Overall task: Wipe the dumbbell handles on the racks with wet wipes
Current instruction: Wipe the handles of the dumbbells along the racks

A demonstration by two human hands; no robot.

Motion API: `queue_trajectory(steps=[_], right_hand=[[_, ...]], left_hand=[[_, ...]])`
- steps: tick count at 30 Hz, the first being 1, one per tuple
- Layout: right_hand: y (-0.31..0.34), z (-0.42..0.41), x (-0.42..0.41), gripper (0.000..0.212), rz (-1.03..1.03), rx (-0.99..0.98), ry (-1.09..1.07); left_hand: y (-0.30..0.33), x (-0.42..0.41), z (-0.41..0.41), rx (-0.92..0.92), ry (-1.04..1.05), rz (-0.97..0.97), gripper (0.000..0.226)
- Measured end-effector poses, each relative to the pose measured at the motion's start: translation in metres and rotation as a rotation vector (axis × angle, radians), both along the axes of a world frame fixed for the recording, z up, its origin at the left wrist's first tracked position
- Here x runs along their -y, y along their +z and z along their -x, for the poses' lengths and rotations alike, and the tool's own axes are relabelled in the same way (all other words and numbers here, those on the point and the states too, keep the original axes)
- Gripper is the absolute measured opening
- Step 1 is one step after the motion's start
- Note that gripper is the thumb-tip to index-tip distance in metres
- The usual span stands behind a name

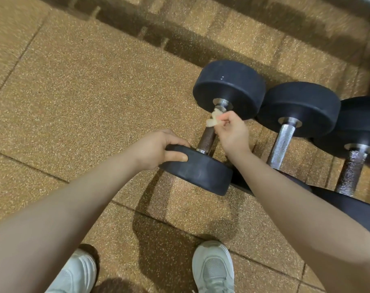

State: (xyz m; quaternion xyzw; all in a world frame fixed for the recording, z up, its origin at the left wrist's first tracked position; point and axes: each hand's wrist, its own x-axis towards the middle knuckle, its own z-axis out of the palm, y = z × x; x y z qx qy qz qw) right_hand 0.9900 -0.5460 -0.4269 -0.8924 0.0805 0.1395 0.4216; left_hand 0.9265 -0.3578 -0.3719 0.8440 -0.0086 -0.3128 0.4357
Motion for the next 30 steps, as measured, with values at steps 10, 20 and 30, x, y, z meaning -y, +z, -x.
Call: queue_trajectory(steps=[10,20,30], right_hand=[[0.032,-0.009,0.022,0.013,-0.005,-0.073,0.299],[0.014,0.0,0.003,0.021,0.239,0.067,0.675],[0.032,-0.04,-0.022,0.026,0.6,0.126,0.68]], left_hand=[[-0.004,0.0,0.0,0.003,0.006,0.001,0.032],[-0.001,0.0,0.0,0.001,0.01,0.013,0.03],[-0.003,-0.001,0.002,0.004,0.015,0.011,0.031]])
